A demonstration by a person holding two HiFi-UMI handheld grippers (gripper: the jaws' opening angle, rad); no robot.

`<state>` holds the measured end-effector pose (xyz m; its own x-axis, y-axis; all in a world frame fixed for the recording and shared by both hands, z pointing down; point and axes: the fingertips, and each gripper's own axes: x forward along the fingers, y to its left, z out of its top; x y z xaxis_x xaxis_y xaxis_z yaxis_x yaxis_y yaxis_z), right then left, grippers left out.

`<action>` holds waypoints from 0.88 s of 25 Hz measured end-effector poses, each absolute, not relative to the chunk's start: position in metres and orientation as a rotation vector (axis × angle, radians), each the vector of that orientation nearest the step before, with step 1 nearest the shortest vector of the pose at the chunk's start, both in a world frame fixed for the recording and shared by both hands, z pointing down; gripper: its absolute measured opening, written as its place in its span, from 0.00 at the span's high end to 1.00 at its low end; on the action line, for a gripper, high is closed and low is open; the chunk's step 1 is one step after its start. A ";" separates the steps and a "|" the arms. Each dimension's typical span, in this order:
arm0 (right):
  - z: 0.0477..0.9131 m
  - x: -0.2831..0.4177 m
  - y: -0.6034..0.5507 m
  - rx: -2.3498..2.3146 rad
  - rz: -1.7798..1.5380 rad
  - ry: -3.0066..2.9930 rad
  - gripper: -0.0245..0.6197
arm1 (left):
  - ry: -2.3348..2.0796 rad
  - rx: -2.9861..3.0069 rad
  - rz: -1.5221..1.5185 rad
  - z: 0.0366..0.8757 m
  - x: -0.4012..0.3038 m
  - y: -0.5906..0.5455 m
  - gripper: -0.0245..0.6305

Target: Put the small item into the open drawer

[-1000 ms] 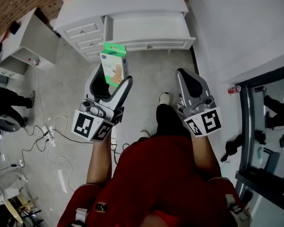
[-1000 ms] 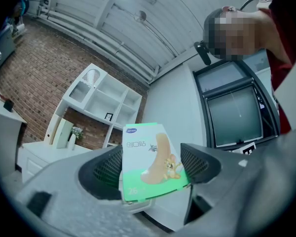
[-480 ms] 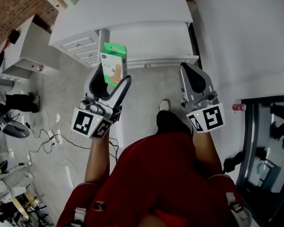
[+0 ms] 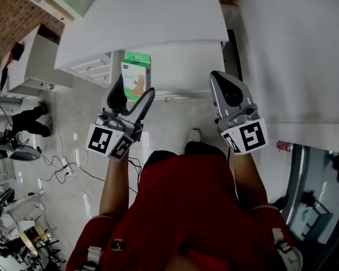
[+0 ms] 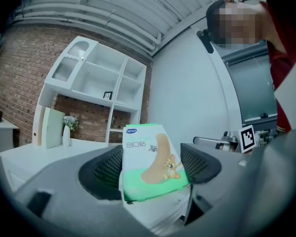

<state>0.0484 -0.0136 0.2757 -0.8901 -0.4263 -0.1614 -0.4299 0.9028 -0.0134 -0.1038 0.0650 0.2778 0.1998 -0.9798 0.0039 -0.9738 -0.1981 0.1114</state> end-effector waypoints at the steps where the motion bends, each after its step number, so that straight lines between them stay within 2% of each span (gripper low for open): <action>1: 0.278 0.046 -0.023 -0.658 0.029 2.911 0.94 | -1.926 2.357 -0.094 0.282 -0.105 0.056 0.40; 22: 0.312 0.000 -0.105 -0.885 -0.033 2.975 0.94 | -1.523 2.337 0.332 0.429 -0.134 -0.066 0.40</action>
